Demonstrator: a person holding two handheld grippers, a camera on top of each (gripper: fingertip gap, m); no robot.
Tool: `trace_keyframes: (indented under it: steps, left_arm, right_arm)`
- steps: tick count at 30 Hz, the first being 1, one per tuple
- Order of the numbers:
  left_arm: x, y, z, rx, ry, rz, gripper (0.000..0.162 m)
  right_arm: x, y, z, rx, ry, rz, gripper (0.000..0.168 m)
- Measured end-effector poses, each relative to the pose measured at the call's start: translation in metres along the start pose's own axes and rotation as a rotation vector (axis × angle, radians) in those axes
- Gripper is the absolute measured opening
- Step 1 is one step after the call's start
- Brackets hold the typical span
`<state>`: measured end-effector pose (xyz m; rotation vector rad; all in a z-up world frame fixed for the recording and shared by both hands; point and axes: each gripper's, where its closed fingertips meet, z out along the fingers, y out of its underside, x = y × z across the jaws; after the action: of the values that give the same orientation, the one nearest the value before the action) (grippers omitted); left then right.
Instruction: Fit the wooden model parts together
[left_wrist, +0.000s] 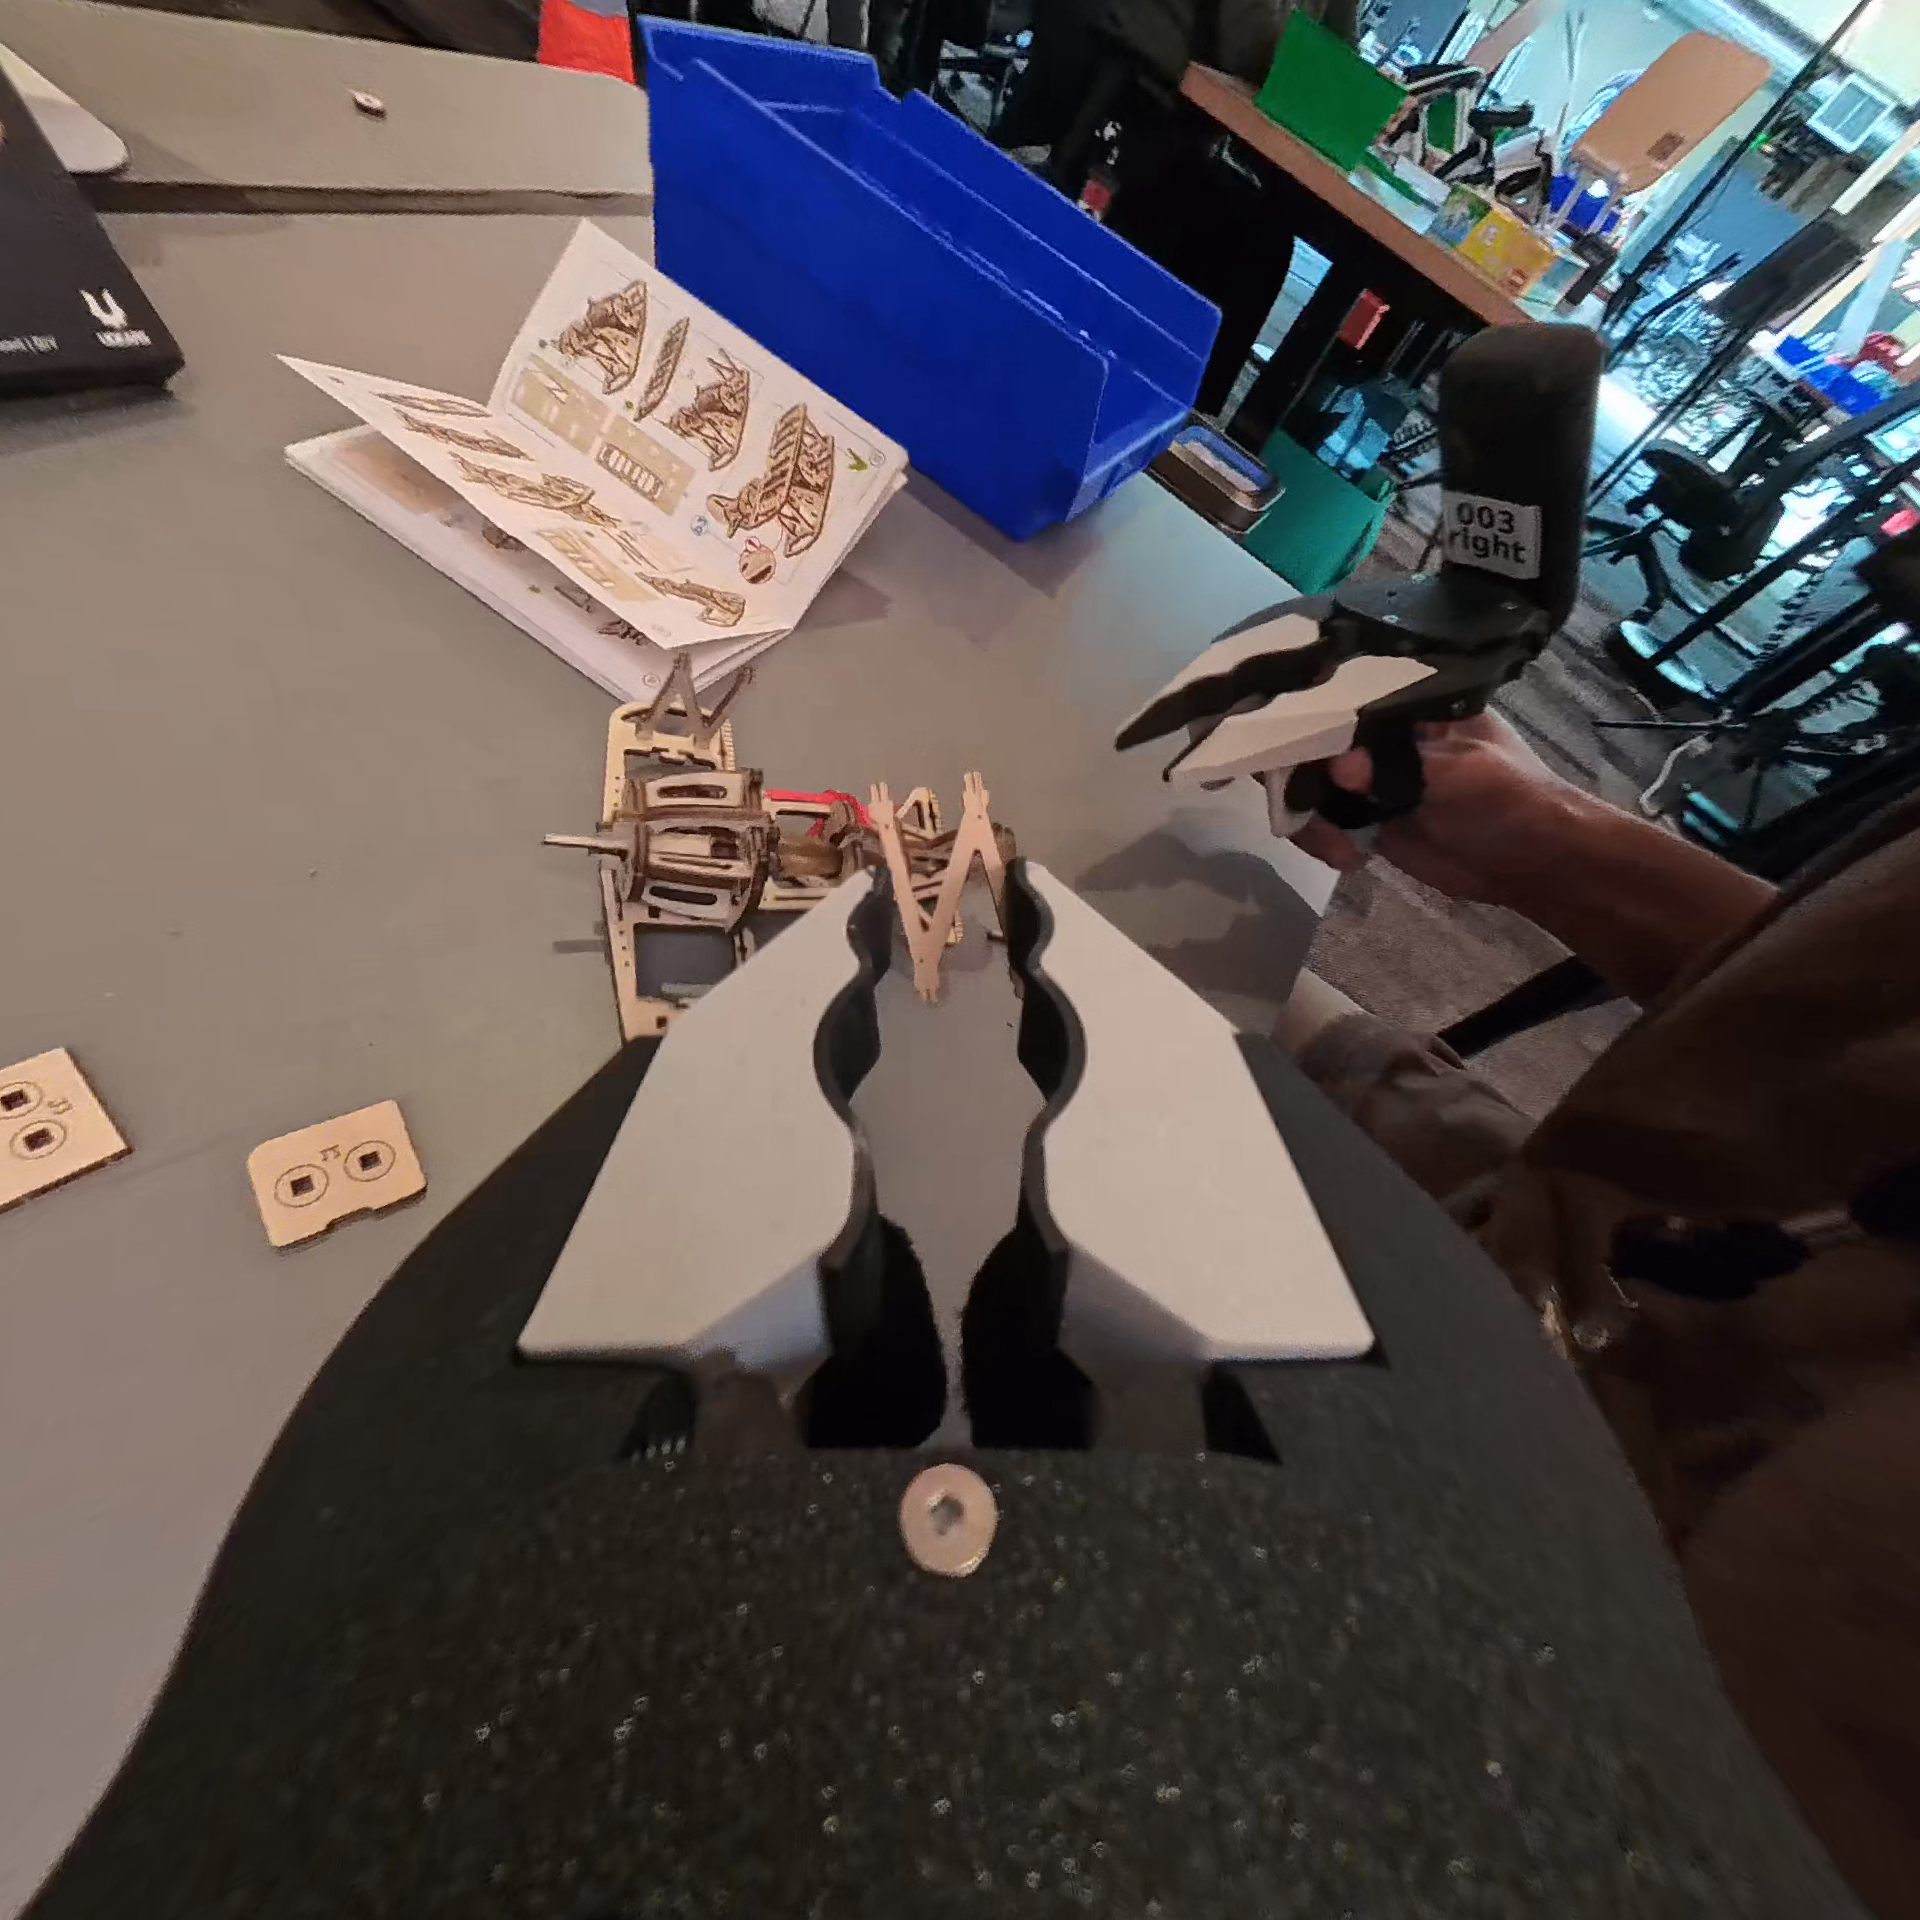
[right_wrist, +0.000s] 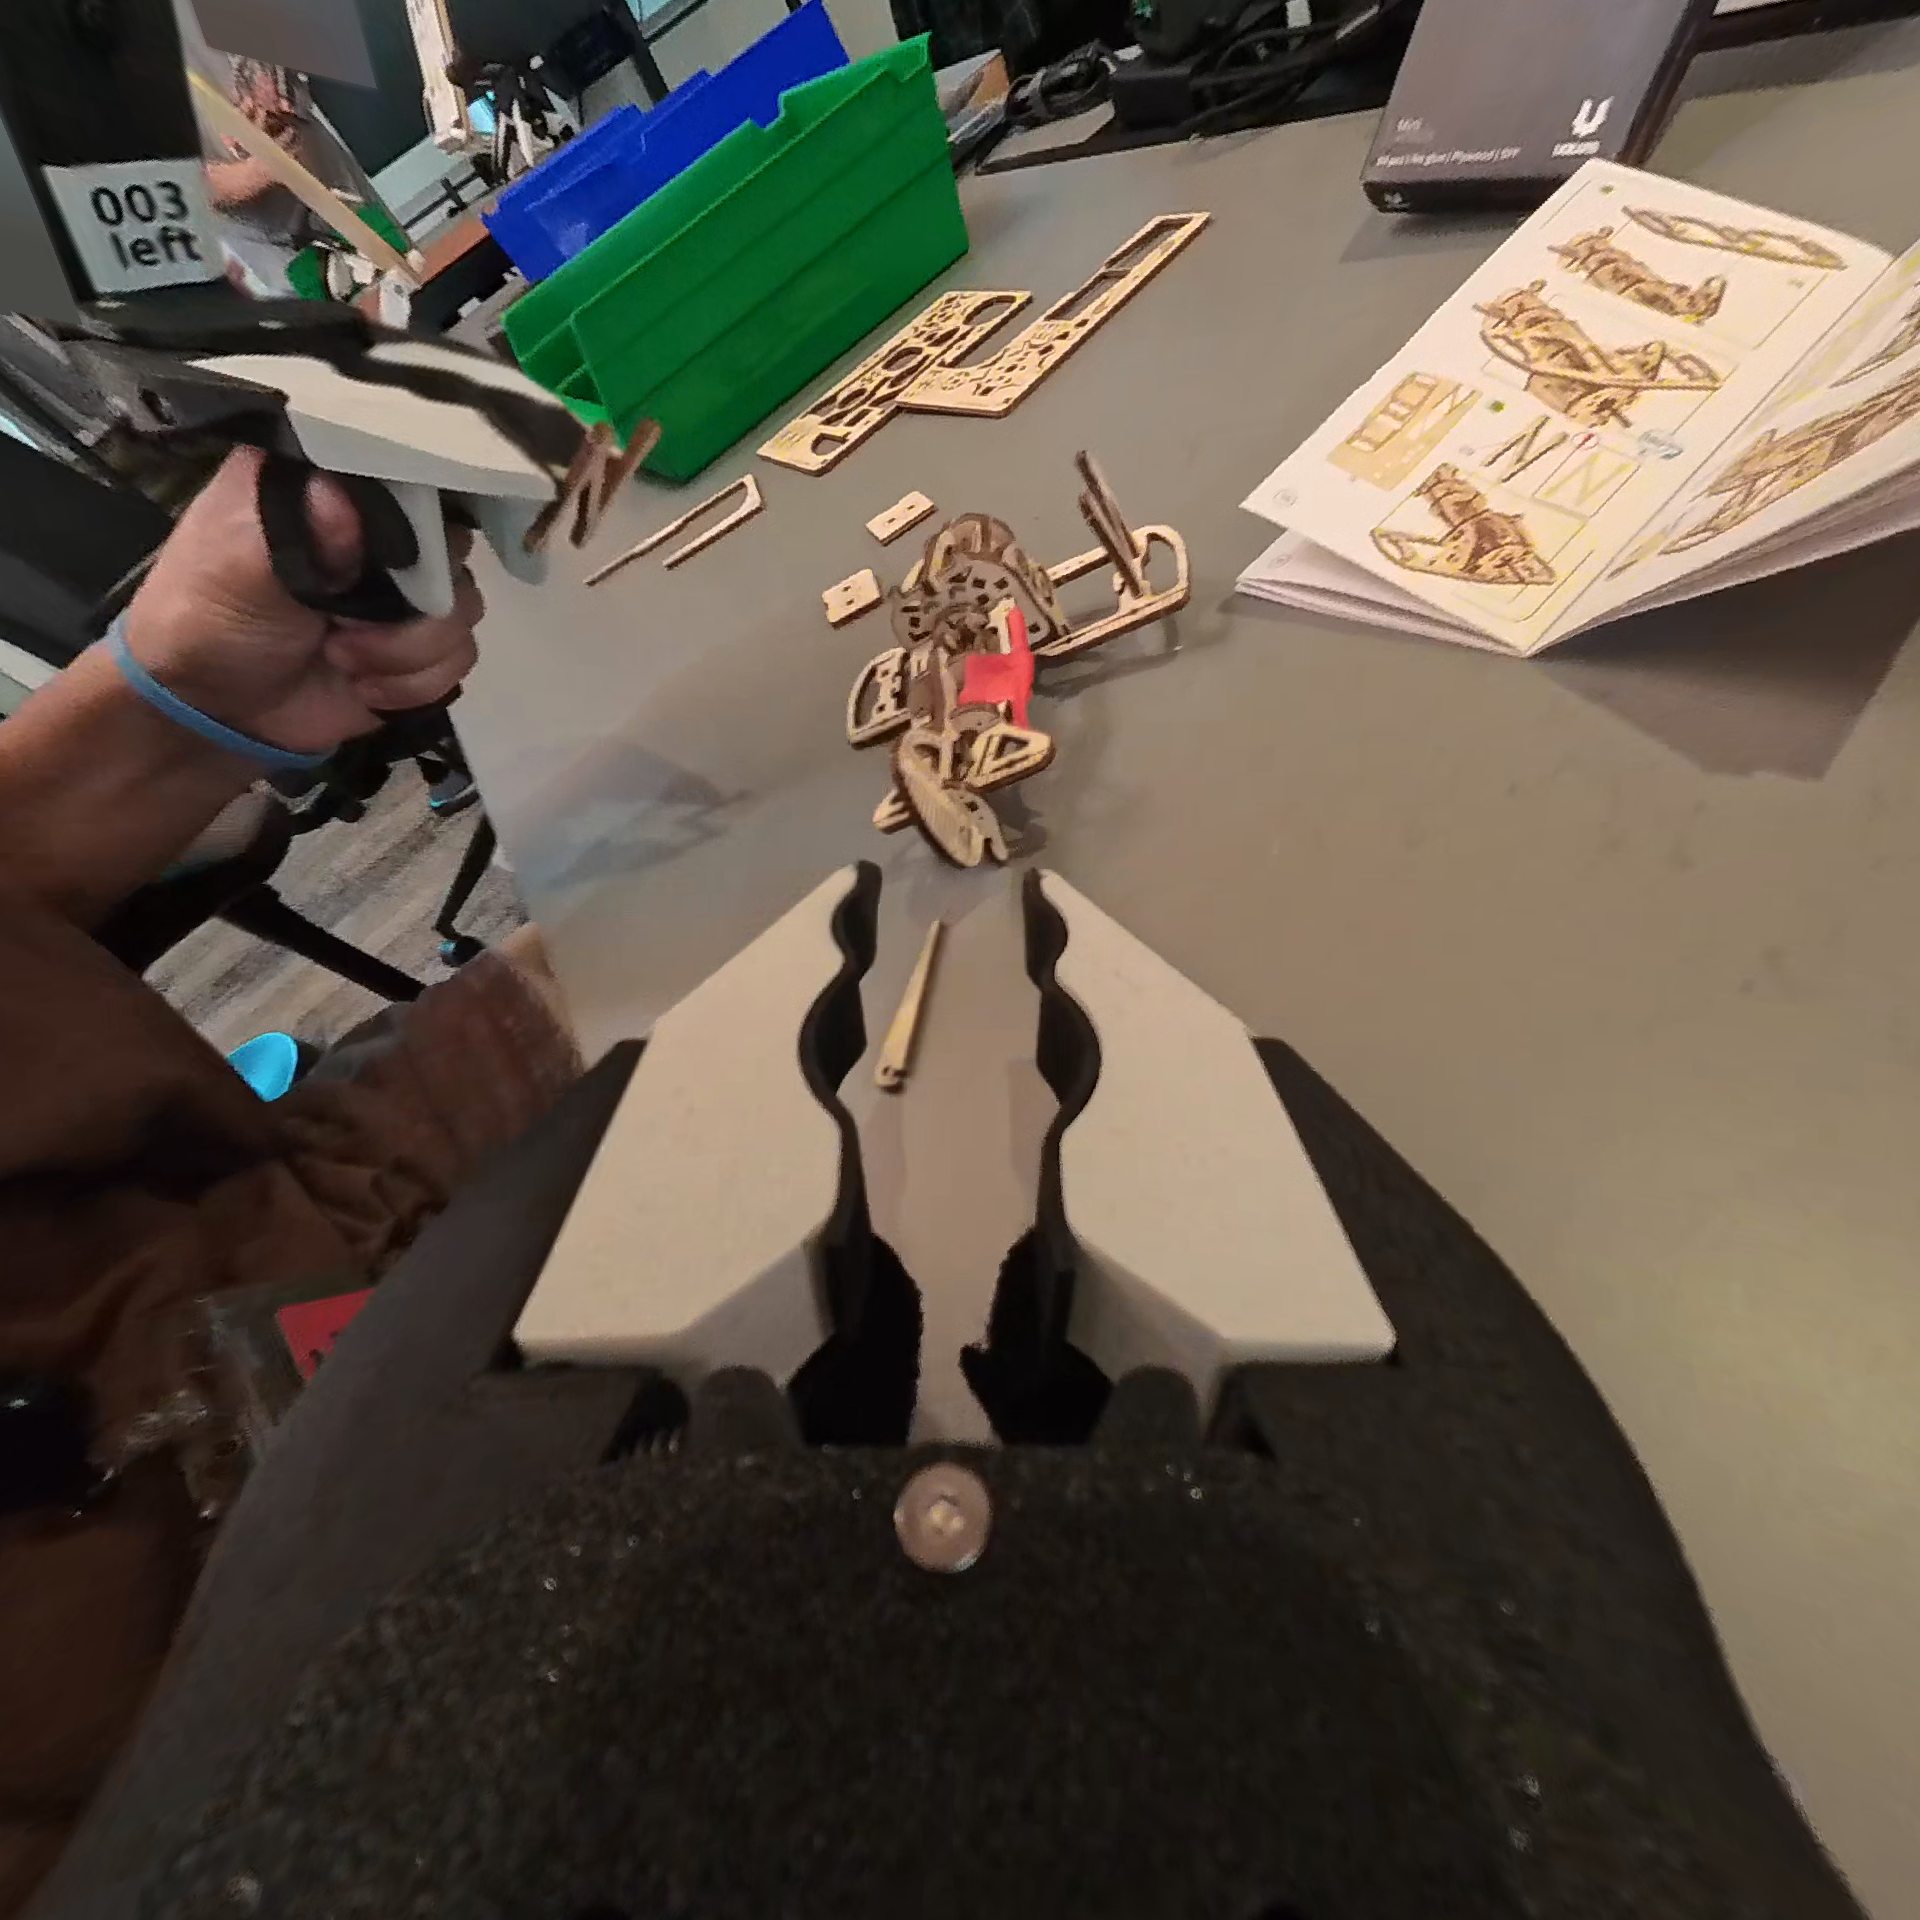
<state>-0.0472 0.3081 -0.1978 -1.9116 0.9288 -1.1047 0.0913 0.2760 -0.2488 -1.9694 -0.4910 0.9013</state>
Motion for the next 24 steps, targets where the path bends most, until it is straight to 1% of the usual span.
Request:
trace_keyframes:
  steps: [3, 5, 7, 10, 14, 18, 20, 24]
  left_arm:
    - [-0.002, 0.004, 0.000, -0.011, 0.053, -0.050, 0.019]
    - [0.001, 0.006, 0.001, -0.012, 0.103, -0.094, 0.019]
    - [0.006, 0.009, 0.004, -0.015, 0.162, -0.149, 0.018]
    - [0.018, 0.006, 0.005, 0.003, 0.295, -0.264, 0.018]
    - [0.029, 0.003, 0.001, 0.015, 0.482, -0.429, 0.018]
    - [0.027, 0.000, -0.007, 0.039, 0.584, -0.550, 0.018]
    - [0.024, -0.003, -0.011, 0.061, 0.593, -0.569, 0.018]
    - [0.025, 0.000, -0.012, 0.041, 0.607, -0.579, 0.018]
  right_arm:
    - [0.003, -0.007, 0.007, 0.011, -0.002, 0.033, 0.026]
    - [-0.004, -0.018, 0.013, 0.039, -0.041, 0.061, 0.025]
    - [-0.014, -0.026, 0.023, 0.033, -0.085, 0.051, 0.025]
    - [-0.036, -0.035, 0.043, -0.018, -0.163, -0.033, 0.025]
    - [-0.070, -0.044, 0.070, -0.071, -0.316, -0.134, 0.024]
    - [-0.085, -0.050, 0.089, -0.048, -0.407, -0.185, 0.025]
    - [-0.087, -0.048, 0.095, -0.054, -0.423, -0.187, 0.025]
    - [-0.089, -0.047, 0.101, -0.044, -0.437, -0.197, 0.025]
